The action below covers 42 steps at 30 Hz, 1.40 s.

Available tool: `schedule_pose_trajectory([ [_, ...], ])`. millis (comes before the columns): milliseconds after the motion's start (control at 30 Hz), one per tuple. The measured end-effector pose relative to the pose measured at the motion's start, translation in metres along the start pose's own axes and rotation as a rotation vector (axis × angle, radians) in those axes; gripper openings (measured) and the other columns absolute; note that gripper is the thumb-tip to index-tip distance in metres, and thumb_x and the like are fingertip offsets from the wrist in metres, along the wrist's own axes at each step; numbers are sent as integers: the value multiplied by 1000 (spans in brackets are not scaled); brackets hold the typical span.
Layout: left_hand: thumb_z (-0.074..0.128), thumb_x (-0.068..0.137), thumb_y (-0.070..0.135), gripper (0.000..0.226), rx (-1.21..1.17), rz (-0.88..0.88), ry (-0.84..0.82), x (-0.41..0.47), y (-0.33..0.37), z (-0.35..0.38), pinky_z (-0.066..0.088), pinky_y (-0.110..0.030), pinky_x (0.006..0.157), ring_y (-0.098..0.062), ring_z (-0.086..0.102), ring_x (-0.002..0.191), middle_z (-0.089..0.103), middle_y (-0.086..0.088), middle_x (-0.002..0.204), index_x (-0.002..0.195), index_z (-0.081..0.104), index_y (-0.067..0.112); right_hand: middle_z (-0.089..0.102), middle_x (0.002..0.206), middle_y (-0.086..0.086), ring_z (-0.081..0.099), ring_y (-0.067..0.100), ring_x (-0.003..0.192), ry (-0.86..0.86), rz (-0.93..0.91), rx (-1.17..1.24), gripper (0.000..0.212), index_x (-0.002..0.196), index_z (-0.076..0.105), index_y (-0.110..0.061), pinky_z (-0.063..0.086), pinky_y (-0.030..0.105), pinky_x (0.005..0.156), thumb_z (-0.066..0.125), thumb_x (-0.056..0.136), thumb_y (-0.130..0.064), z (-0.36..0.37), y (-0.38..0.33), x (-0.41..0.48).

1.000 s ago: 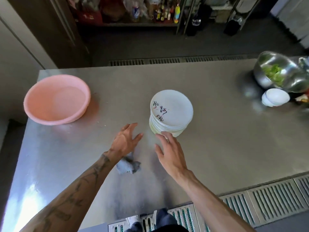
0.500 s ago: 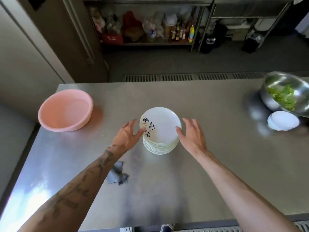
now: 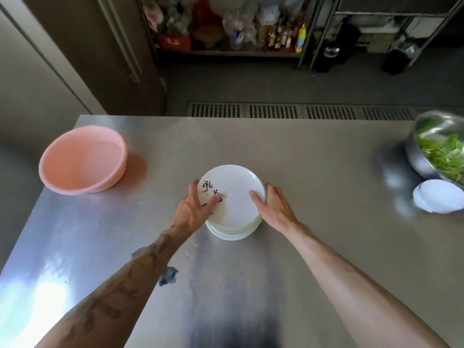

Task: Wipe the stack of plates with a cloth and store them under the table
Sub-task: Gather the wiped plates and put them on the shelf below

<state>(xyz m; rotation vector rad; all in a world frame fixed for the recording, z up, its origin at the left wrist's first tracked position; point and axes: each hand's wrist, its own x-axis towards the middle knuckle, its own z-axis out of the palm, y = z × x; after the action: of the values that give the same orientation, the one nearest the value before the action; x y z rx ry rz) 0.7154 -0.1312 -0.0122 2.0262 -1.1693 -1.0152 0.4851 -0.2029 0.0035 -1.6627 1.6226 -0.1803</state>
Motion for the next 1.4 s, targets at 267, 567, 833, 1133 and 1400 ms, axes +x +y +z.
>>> schedule_pose_trajectory([
  [267,69,92,55,48,-182,-51,51,-4,5,11,49,-28,82,-17,66,101,67,11,112,128,48,32,61,120,-1,62,22,105,8,37,130,65,123,54,-24,54,40,90,55,82,-74,9,-8,2],
  [567,71,92,53,43,-188,-45,37,-6,7,7,49,-16,76,3,63,100,67,20,113,127,51,39,65,113,-2,63,21,102,9,63,158,55,118,55,-21,49,32,78,63,87,-65,8,-10,1],
  [833,74,88,54,52,-147,-71,94,-10,5,12,56,-31,88,-11,70,98,71,13,112,132,55,36,63,116,-2,62,20,104,4,49,182,62,122,54,-18,53,35,82,69,83,-64,7,-10,-2],
  [1133,72,67,60,73,-195,-177,85,-7,20,15,58,-40,88,-22,65,105,67,8,111,131,53,30,56,128,6,58,26,113,26,166,330,63,128,49,-13,53,40,93,75,84,-50,11,-25,-2],
  [1400,76,71,51,70,-211,-257,94,-5,32,17,59,-47,88,-30,64,105,65,-5,118,132,50,27,54,130,9,57,28,111,31,232,373,53,125,46,-10,50,36,85,74,89,-36,8,-35,0],
])
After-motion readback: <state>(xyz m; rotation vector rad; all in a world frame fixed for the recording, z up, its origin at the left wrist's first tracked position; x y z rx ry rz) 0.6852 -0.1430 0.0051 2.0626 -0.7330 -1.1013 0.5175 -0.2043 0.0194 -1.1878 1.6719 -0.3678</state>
